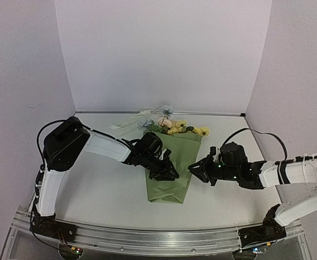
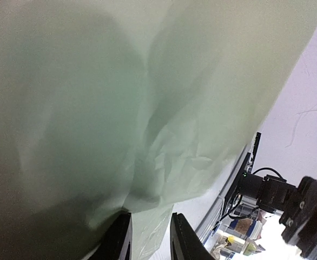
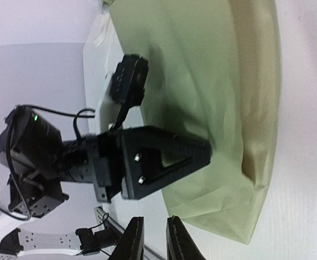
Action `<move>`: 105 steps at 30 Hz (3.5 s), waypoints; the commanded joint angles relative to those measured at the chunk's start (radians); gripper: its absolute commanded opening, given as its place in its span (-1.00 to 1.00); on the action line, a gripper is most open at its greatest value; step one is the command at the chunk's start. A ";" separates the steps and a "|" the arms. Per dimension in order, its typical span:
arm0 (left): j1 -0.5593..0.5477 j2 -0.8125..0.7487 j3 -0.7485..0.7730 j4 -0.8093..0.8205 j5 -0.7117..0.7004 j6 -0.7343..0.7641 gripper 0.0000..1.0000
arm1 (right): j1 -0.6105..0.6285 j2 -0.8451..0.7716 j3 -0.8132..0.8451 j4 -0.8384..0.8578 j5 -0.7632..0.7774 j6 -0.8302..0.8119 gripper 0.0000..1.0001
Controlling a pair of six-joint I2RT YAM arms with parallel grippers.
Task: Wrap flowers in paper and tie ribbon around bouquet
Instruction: Press the fold line of the folded wrapping paper, then pick up the ribbon from the corner of the board.
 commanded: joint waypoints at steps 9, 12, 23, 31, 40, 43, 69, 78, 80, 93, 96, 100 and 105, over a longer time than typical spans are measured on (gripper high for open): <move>-0.041 -0.058 -0.024 0.051 0.069 0.008 -0.77 | -0.068 0.249 0.108 0.001 -0.148 -0.098 -0.71; -0.047 -0.041 -0.006 0.049 0.074 0.004 -0.79 | -0.074 0.321 0.090 0.061 -0.156 -0.078 -0.72; -0.058 0.065 0.074 -0.145 -0.005 0.037 -0.92 | -0.118 0.522 0.003 0.341 -0.198 0.053 -0.81; -0.060 0.099 0.102 -0.311 -0.086 0.105 -0.99 | -0.170 0.527 0.009 0.376 -0.197 0.109 -0.82; -0.060 0.094 0.083 -0.354 -0.071 0.141 -1.00 | -0.270 0.601 0.125 0.364 -0.246 0.135 -0.83; -0.060 0.089 0.073 -0.360 -0.067 0.148 -1.00 | -0.290 0.626 0.191 0.323 -0.249 0.138 -0.85; -0.059 0.087 0.073 -0.366 -0.053 0.166 -1.00 | -0.504 0.776 0.703 -0.251 -0.219 -0.065 -0.85; -0.059 0.062 0.079 -0.368 -0.069 0.167 -0.99 | -0.544 0.848 0.814 -0.351 -0.208 -0.103 -0.85; -0.059 0.053 0.084 -0.369 -0.072 0.171 -0.98 | -0.544 0.844 0.851 -0.402 -0.197 -0.134 -0.85; -0.035 -0.079 0.200 -0.344 -0.083 0.167 -0.66 | -0.535 0.545 0.979 -0.659 -0.130 -0.336 -0.60; -0.008 -0.116 0.224 -0.334 -0.082 0.164 -0.57 | -0.514 0.470 0.949 -0.687 -0.111 -0.365 -0.47; 0.047 -0.168 0.229 -0.331 -0.106 0.170 -0.47 | -0.471 0.370 0.864 -0.695 -0.082 -0.395 -0.26; 0.153 -0.221 0.208 -0.351 -0.160 0.198 -0.38 | -0.394 0.273 0.743 -0.694 -0.052 -0.424 -0.04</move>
